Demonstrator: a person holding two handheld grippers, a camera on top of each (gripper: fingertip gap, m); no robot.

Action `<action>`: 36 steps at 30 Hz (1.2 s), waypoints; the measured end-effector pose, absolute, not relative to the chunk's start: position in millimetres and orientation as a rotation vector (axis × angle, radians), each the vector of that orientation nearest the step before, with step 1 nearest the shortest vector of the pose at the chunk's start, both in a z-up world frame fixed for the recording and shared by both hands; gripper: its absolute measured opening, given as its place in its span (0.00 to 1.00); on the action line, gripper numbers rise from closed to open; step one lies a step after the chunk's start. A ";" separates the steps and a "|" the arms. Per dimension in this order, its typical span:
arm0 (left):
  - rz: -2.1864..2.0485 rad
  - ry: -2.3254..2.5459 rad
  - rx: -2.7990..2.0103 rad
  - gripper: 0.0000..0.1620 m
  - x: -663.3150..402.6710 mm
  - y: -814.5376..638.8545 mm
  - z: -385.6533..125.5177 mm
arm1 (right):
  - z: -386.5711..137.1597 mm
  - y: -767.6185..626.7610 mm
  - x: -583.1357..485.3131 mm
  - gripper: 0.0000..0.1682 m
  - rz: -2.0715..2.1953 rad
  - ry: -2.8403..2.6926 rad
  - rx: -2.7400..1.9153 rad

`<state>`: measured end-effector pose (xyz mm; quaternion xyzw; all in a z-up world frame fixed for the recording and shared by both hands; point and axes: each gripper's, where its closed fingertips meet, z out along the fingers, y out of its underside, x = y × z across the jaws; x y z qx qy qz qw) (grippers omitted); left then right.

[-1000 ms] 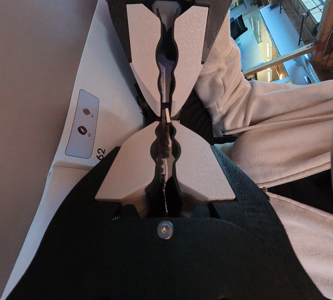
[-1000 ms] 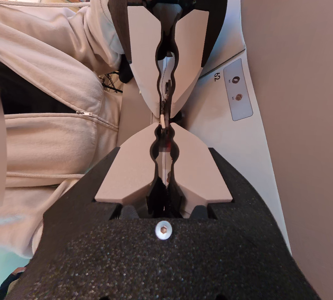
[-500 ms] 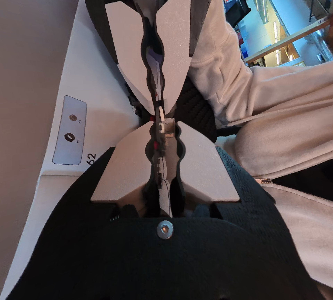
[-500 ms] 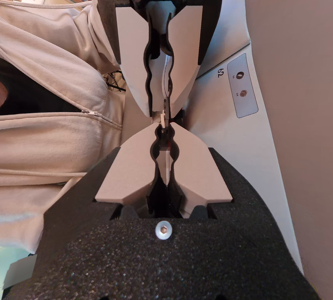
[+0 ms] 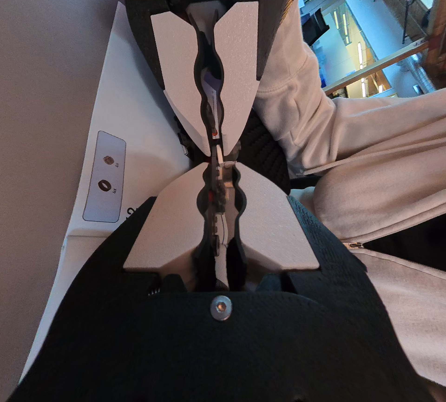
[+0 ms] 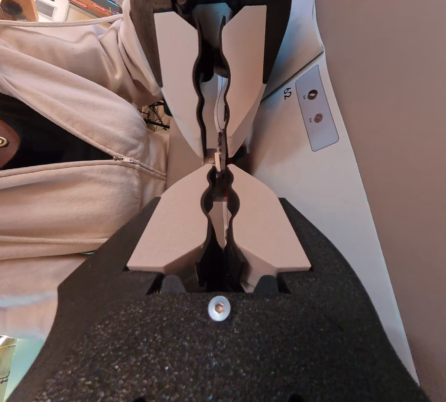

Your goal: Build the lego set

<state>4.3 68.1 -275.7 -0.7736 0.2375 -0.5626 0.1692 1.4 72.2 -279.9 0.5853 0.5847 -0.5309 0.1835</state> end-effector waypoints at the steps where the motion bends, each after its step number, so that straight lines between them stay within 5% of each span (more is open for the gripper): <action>1: -1.616 0.667 -2.194 0.11 4.6 68.2 -274.9 | -280.3 72.6 0.9 0.04 -1.499 1.638 1.657; 36: -1.606 0.794 -2.160 0.03 6.6 60.8 -274.5 | -277.0 62.0 3.8 0.05 -1.552 1.878 1.606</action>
